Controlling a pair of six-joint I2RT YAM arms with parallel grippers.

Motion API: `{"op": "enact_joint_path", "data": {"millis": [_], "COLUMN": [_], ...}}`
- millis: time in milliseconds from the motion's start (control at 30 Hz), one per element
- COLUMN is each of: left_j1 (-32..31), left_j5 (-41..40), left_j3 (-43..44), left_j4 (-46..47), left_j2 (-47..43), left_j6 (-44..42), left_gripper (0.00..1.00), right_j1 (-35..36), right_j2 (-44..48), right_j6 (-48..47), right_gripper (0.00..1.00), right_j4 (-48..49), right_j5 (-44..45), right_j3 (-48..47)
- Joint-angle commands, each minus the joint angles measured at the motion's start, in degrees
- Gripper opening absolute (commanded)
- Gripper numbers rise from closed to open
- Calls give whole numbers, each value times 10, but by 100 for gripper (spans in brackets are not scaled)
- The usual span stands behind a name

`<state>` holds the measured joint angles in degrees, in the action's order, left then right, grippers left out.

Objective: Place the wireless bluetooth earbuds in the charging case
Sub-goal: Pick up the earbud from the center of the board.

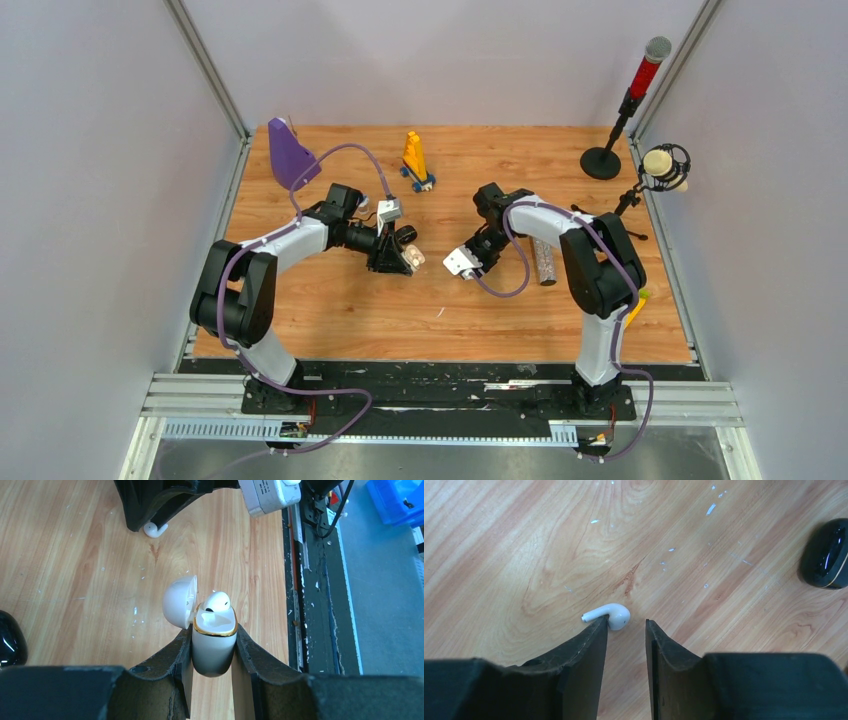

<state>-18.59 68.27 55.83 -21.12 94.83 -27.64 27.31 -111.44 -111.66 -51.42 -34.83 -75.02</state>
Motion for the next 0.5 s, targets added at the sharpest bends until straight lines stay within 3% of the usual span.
{"op": "enact_joint_path", "data": {"millis": [0, 267, 367, 467], "left_j1": [2, 2, 2, 2], "left_j5": [8, 10, 10, 11], "left_j3": [20, 22, 23, 23], "left_j4": [-6, -10, -13, -16], "left_j2": [-1, 0, 0, -1], "left_j6": [-18, -20, -22, -26], "left_gripper": [0, 0, 0, 0], "right_j1": [9, 17, 18, 19], "right_j2": [2, -13, -18, -22], "right_j6": [-20, -22, -8, 12], "right_gripper": [34, 27, 19, 20], "right_j4": [-28, -48, -53, -52], "right_j5": [-28, -26, -32, -27], "right_j3": [0, -7, -14, -22]}}
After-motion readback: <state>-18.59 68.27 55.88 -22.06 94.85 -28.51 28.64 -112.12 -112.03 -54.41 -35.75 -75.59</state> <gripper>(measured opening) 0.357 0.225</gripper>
